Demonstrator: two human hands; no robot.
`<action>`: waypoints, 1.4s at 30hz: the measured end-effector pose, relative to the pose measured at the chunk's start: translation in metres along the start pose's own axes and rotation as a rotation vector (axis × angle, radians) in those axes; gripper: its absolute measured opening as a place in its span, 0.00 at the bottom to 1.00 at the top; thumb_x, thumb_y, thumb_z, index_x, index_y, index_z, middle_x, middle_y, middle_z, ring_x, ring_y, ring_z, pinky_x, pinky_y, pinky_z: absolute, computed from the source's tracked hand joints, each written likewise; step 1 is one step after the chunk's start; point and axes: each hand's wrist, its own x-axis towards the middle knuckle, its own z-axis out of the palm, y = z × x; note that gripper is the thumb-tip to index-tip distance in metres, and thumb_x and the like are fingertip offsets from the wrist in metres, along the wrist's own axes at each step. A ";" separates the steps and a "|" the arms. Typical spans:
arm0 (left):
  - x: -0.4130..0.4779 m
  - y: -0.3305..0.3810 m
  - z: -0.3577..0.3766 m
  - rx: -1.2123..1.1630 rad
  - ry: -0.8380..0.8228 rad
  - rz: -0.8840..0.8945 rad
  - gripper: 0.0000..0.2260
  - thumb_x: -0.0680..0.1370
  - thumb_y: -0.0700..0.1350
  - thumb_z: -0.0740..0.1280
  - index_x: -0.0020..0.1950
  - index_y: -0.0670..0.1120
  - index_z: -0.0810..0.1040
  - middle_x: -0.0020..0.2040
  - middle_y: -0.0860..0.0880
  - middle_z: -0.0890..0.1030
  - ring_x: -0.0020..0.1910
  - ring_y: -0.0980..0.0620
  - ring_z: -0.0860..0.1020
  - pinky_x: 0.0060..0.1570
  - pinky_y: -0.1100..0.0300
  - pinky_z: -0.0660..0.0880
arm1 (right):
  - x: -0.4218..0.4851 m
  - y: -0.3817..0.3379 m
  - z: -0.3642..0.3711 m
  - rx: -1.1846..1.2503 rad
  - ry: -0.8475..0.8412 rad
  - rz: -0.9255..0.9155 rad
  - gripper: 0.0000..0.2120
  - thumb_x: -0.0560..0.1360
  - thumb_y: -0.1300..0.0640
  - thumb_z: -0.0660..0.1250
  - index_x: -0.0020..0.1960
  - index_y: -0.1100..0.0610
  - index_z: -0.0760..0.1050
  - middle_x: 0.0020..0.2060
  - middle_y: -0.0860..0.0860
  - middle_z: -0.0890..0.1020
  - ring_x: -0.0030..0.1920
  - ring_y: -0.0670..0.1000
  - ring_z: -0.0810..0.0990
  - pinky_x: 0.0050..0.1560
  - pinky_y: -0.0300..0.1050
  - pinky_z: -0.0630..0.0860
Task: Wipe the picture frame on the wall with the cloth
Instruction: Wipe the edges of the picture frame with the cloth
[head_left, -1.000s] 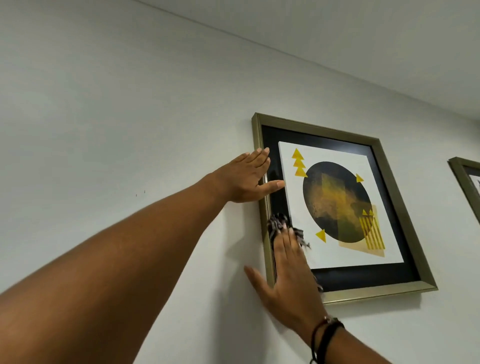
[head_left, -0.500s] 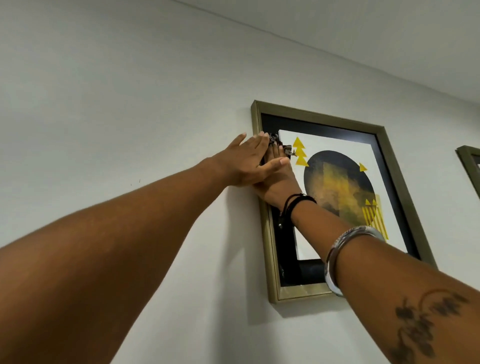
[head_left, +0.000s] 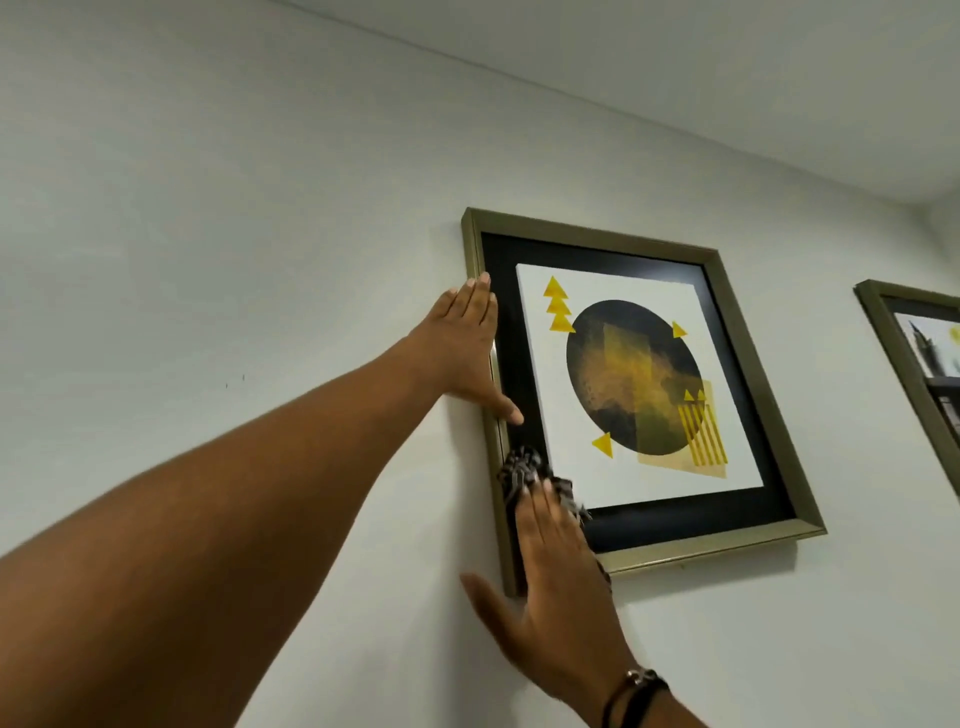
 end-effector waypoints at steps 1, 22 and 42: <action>0.000 0.002 0.000 -0.004 -0.011 -0.001 0.67 0.57 0.80 0.63 0.77 0.39 0.36 0.78 0.39 0.34 0.77 0.42 0.34 0.77 0.47 0.37 | -0.006 0.003 -0.003 -0.030 -0.022 -0.020 0.45 0.72 0.23 0.46 0.81 0.47 0.43 0.78 0.38 0.38 0.78 0.40 0.34 0.77 0.41 0.38; 0.006 0.002 -0.004 -0.066 -0.075 -0.011 0.70 0.52 0.80 0.61 0.76 0.40 0.33 0.77 0.40 0.30 0.77 0.42 0.32 0.74 0.47 0.36 | 0.003 0.169 -0.064 -0.280 0.004 0.503 0.49 0.73 0.26 0.37 0.75 0.61 0.65 0.76 0.59 0.66 0.78 0.57 0.61 0.78 0.56 0.58; 0.005 -0.001 0.001 -0.051 -0.007 0.005 0.69 0.54 0.79 0.64 0.77 0.39 0.36 0.78 0.39 0.34 0.77 0.43 0.34 0.75 0.47 0.36 | 0.020 0.145 -0.058 -0.006 0.205 0.712 0.42 0.75 0.29 0.40 0.69 0.59 0.72 0.70 0.59 0.74 0.71 0.60 0.68 0.73 0.59 0.63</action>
